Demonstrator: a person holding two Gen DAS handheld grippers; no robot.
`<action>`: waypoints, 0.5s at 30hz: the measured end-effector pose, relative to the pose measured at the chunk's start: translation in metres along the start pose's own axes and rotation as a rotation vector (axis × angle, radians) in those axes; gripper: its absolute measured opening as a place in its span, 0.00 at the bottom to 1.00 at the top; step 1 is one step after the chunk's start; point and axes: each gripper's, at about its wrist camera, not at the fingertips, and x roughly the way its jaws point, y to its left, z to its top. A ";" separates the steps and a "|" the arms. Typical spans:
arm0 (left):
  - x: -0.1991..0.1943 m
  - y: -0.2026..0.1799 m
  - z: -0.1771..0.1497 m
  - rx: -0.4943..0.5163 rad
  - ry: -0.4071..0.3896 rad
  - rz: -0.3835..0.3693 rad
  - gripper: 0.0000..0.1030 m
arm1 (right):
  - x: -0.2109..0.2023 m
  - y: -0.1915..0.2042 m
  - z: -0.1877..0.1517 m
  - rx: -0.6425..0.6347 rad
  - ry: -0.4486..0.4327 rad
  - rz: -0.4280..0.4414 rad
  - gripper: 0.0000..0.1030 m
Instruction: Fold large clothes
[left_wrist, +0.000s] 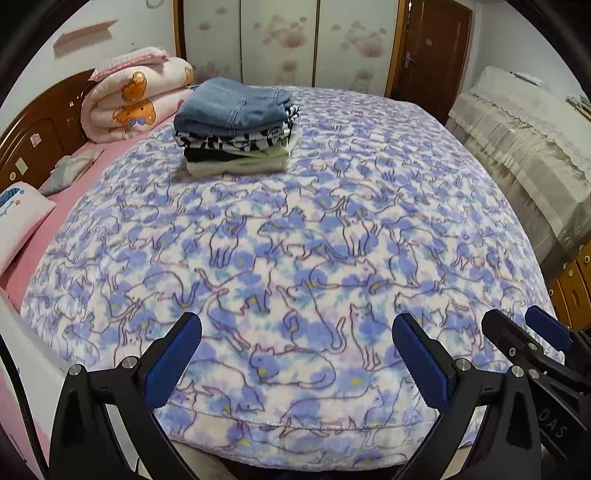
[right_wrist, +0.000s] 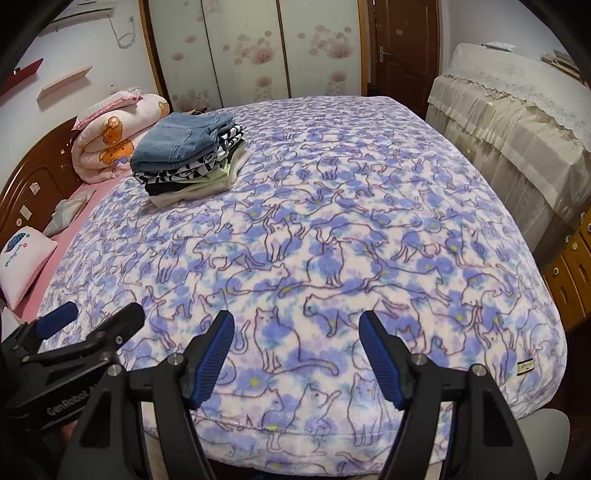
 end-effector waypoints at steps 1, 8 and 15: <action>0.001 0.000 -0.001 -0.003 0.000 0.002 0.99 | 0.000 0.001 -0.001 -0.001 -0.002 -0.002 0.68; 0.003 0.001 -0.003 -0.003 0.006 0.014 0.99 | 0.002 0.002 -0.002 -0.004 -0.005 -0.011 0.68; 0.003 0.001 -0.007 -0.019 0.011 0.029 0.99 | 0.004 0.004 -0.003 -0.004 -0.009 -0.020 0.68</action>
